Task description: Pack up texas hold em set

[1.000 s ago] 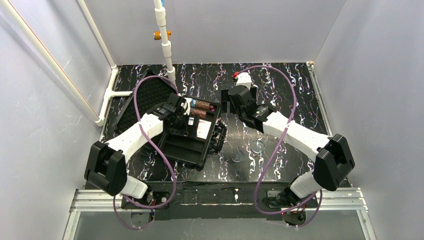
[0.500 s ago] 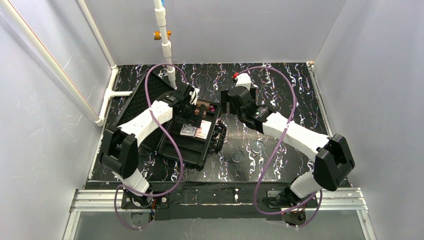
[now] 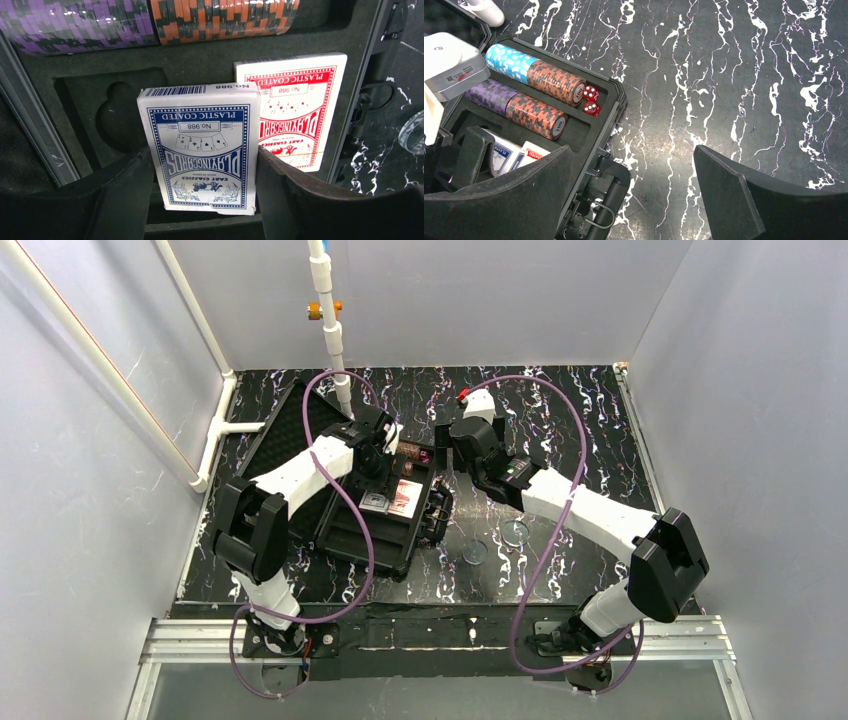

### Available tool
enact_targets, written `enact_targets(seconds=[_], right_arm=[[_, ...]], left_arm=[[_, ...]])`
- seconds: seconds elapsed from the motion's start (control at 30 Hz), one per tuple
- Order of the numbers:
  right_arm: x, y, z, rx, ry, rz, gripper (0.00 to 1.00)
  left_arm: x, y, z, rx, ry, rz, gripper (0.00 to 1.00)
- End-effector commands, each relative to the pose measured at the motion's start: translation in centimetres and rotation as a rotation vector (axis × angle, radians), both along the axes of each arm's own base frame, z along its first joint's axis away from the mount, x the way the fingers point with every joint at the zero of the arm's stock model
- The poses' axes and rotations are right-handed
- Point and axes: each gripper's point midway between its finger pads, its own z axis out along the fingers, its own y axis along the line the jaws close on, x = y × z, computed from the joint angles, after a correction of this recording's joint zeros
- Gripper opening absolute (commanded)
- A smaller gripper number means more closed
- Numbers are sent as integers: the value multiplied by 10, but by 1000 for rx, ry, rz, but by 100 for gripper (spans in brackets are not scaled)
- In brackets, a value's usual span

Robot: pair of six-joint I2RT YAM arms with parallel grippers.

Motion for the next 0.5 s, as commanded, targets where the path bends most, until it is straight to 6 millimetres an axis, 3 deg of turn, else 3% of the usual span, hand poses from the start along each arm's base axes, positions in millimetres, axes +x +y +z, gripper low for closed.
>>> enact_targets(seconds=[0.0,0.13,0.27,0.47], right_arm=[[2,-1,22,35,-71,-13,98],[1,-1,21,36,-72,-12,98],[1,0,21,33,-74,-11,98],[-1,2,22,32,-80,-7,98]], left_arm=[[-3,-2,7,-23,22,-13,51],[-4,-2,9,-20,28,-12,27],[-2,4,21,5,5,-14,26],[11,32,34,158,-58,-3,26]])
